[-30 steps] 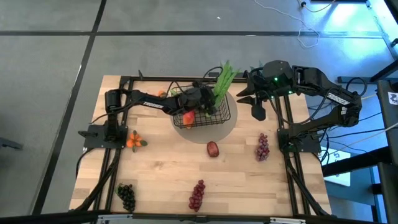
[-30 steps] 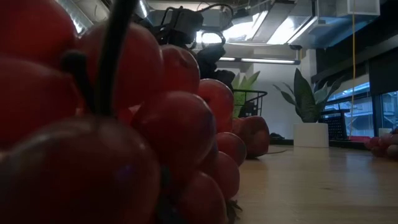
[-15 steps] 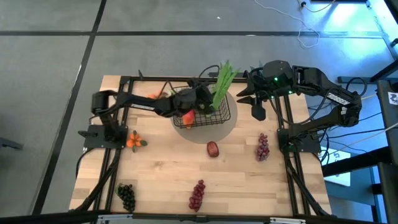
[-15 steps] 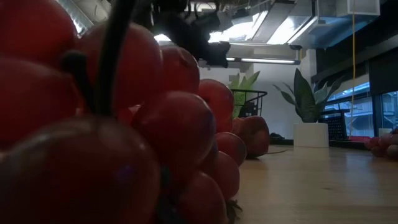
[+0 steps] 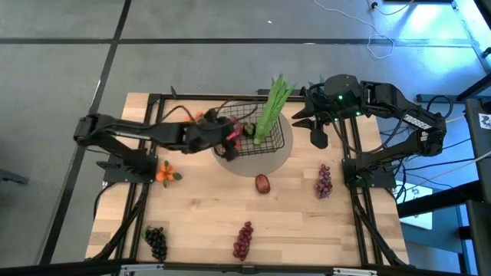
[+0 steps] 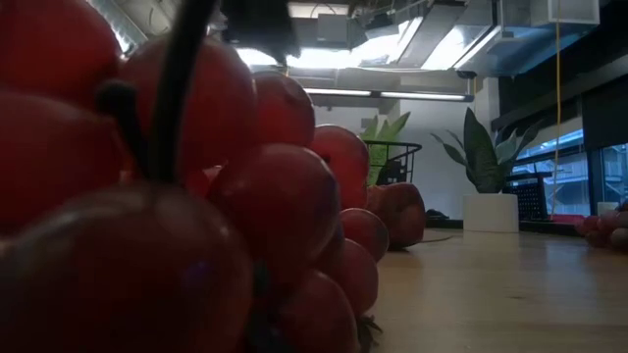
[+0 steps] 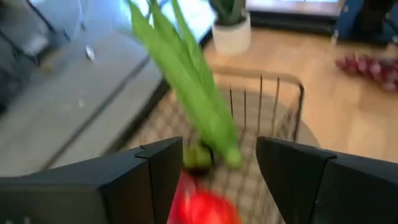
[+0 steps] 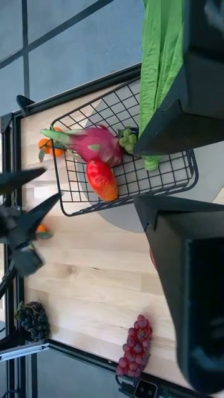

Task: Build produce basket
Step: Put the apple into the wire basket

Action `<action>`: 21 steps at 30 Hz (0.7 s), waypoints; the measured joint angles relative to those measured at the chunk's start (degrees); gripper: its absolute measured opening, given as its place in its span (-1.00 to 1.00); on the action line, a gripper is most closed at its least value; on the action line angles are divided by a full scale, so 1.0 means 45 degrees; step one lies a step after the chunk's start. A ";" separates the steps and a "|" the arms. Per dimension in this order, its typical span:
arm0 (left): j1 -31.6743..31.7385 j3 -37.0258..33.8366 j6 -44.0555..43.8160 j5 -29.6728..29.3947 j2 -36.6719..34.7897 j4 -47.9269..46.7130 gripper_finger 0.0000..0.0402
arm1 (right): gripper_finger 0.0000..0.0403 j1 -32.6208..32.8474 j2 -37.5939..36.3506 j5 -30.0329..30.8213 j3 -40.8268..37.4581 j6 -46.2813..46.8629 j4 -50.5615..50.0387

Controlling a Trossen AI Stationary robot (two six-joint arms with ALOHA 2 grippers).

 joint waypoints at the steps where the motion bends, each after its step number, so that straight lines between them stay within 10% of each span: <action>1: -0.0158 0.0000 -0.0532 0.0062 -0.0231 -0.0699 -0.03 | -0.49 0.0000 0.0000 0.0000 0.0000 0.0000 -0.0002; 21: -0.3269 0.0000 -0.9740 0.4664 -0.1562 -0.6115 -0.03 | -0.49 0.0000 0.0000 -0.0029 0.0000 0.1485 0.0084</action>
